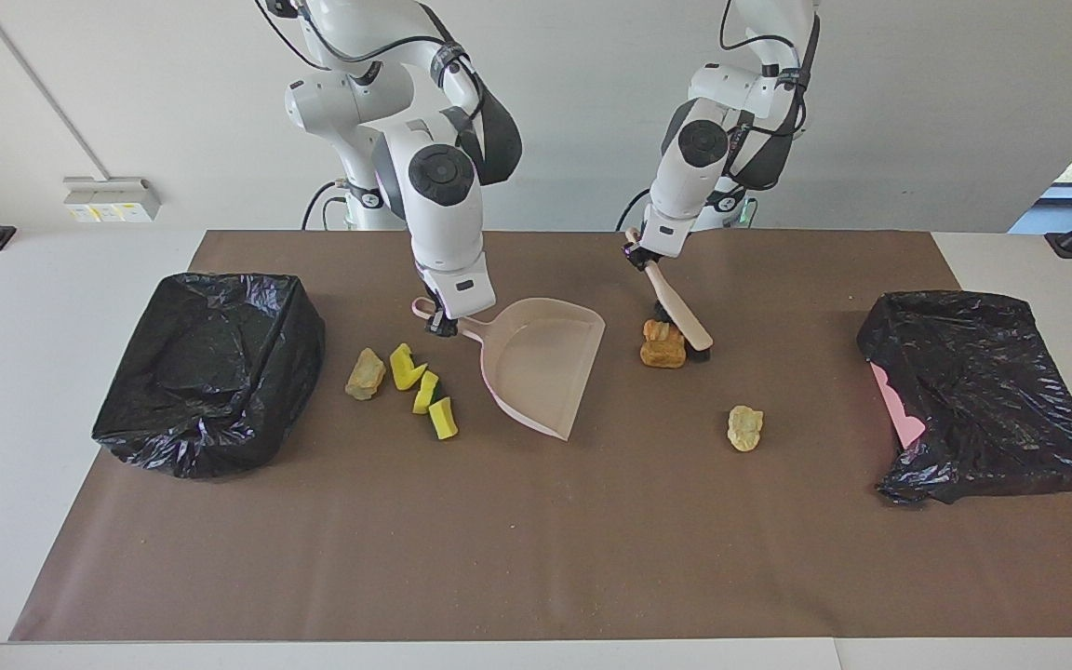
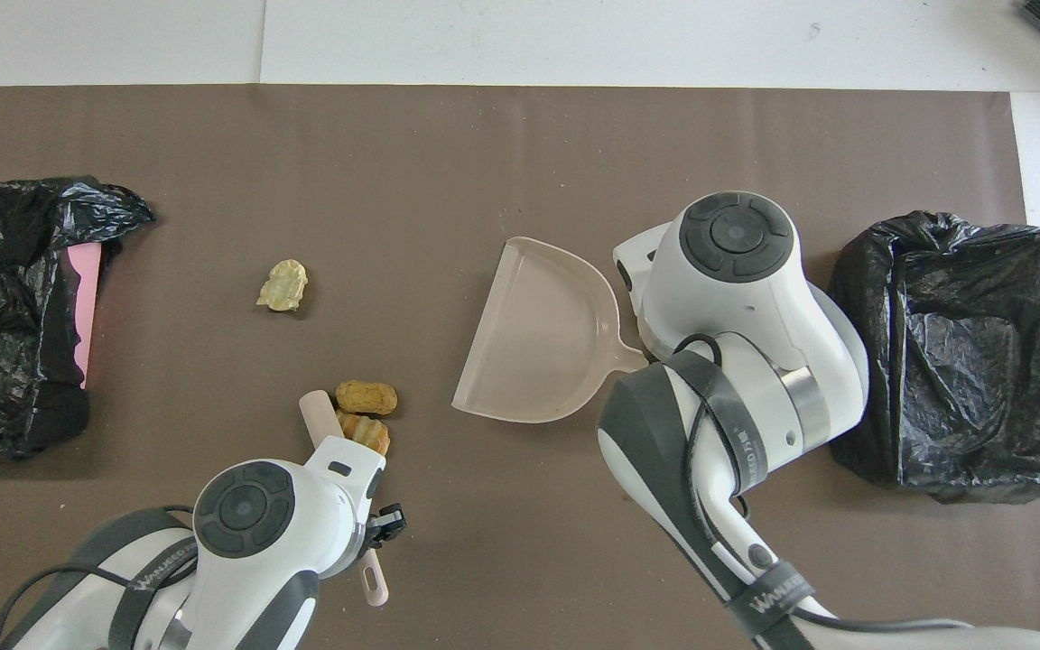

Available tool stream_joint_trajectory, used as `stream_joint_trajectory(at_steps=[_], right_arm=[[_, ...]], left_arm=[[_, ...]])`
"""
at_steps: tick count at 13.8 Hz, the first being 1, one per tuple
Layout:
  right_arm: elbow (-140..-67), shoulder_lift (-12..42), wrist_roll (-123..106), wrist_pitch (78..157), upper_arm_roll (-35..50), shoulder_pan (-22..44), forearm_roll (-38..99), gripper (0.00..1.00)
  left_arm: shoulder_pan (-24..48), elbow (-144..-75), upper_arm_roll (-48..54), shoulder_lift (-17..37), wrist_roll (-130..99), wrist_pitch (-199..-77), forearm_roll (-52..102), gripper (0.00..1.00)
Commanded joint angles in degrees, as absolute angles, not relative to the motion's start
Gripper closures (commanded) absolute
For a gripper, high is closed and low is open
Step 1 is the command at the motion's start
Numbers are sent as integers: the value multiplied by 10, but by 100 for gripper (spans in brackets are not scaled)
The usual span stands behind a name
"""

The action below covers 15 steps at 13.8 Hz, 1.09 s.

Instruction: Sweep and dump trash in bin

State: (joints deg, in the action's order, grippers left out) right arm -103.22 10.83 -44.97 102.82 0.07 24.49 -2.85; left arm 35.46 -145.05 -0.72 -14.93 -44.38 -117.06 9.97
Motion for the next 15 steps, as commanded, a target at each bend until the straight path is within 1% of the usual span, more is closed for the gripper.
stream_joint_trajectory(at_steps=[1,3,4,6,8,10,11,13,15], right_arm=[[-1086,82,-459,1051,4,271,-73,100],[-1090,83,-458,1054,4,280,-76,100],[-1091,87,-455,1057,4,288,-76,100],[-1100,93,-415,1077,4,310,-76,100],[-1101,107,-398,1092,4,324,-76,100],[-1101,120,-374,1108,5,336,-76,100],[-1106,122,-357,1115,5,343,-76,100],[-1125,118,-336,1142,6,343,-76,100],[-1130,119,-334,1147,7,346,-76,100]], left_arm=[[302,-1392,-13,-146,-310,-1051,66,100],[263,-1353,-15,-149,-260,-1001,38,100],[231,-1336,-14,-145,-235,-995,20,100],[204,-1321,-15,-128,-182,-1012,-17,100],[155,-1300,-14,-105,-106,-1048,-51,100],[139,-1250,-14,-42,-61,-1068,-82,100],[135,-1236,-14,-23,-47,-1097,-90,100],[113,-1232,-14,1,-9,-1142,-91,100],[111,-1211,-14,43,-1,-1172,-91,100]])
